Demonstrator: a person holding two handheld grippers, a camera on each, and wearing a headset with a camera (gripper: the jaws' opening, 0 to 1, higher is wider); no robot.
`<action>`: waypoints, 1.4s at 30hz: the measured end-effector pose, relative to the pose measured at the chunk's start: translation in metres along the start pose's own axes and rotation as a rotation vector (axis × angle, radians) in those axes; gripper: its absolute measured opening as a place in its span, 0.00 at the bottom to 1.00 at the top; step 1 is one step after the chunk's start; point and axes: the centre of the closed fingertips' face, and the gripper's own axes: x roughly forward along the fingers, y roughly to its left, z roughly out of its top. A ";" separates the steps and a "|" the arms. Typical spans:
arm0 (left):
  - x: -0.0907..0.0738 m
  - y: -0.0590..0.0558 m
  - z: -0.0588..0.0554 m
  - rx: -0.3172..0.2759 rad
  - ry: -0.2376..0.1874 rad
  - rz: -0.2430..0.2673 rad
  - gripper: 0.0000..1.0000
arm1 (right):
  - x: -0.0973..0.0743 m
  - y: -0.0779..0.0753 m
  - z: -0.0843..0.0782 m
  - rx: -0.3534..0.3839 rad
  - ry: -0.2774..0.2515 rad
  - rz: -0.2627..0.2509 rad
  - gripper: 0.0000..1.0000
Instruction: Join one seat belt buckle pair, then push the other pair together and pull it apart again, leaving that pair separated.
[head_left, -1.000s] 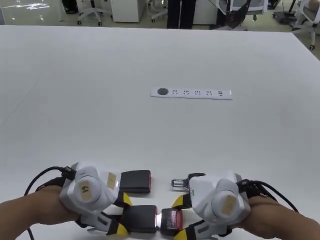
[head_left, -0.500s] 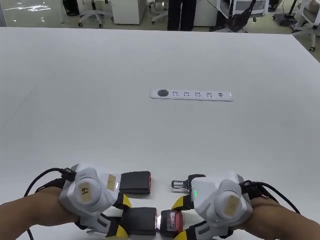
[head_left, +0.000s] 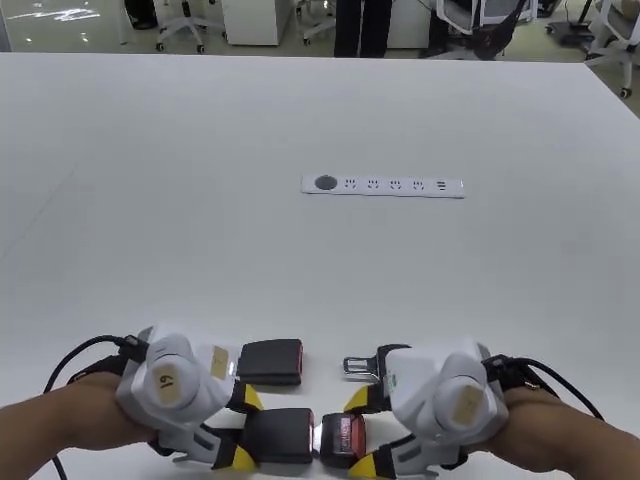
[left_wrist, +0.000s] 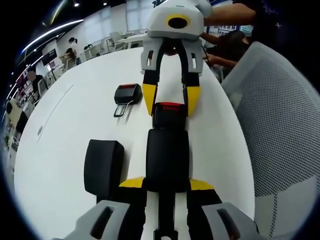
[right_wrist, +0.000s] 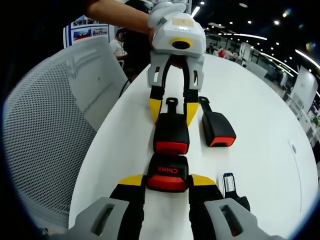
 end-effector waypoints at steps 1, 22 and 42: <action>0.000 -0.001 0.000 0.002 0.004 -0.004 0.31 | -0.001 0.000 0.000 -0.004 0.000 0.000 0.30; -0.014 0.004 0.005 -0.035 -0.017 0.043 0.41 | -0.014 0.001 0.002 -0.004 -0.006 -0.004 0.38; -0.043 0.030 0.010 -0.086 -0.053 0.110 0.44 | -0.039 -0.024 -0.011 -0.007 0.024 -0.051 0.41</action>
